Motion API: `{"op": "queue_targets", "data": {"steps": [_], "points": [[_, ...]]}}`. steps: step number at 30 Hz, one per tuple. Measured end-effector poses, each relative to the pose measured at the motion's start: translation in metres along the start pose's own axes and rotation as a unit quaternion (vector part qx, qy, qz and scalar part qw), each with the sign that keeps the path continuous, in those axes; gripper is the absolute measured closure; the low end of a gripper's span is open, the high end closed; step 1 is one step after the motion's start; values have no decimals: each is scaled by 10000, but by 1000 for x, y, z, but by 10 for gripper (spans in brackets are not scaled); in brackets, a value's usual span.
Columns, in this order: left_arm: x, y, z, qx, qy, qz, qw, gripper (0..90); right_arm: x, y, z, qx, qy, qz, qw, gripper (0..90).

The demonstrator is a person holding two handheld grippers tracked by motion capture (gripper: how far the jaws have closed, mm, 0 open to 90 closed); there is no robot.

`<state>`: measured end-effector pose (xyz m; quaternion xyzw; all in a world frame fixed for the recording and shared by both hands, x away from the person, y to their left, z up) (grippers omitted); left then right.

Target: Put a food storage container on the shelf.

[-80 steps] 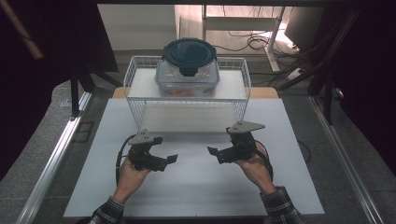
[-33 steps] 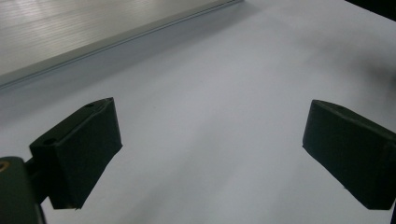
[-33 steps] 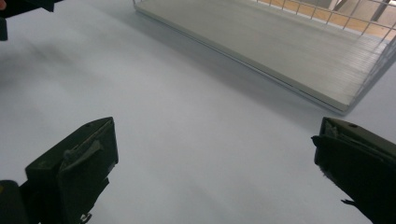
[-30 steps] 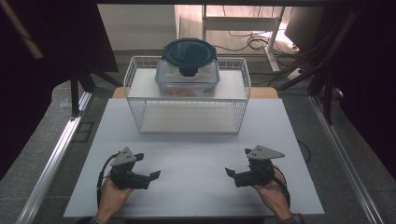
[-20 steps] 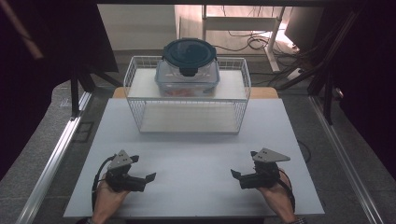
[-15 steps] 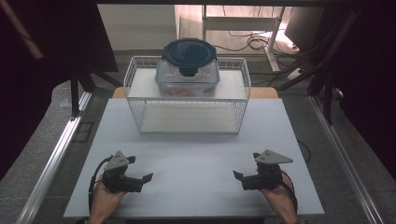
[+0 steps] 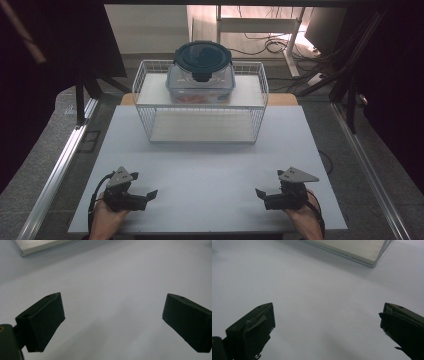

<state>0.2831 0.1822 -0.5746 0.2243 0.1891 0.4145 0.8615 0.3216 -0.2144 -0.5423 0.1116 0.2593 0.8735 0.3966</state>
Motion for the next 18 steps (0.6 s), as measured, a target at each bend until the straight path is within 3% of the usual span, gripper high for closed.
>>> {"op": "queue_targets", "data": {"steps": [8,18], "points": [[-1,-6,-7,180,105,-179,9996,26,-1,-3,-18,272,-152,46,9995,0],[-3,-12,-12,400,88,-217,9989,21,-2,-9,-29,575,-281,170,9978,0]]}}
Point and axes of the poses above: each handheld gripper's, and its own axes: y roughly backward along the jaws, z roughly out of its top, x roughly to its left, the point moved 9 cm from there along -y, roughly forward along the jaws, and after that the axes turned 4 degrees about -x, right-handed, at the moved point
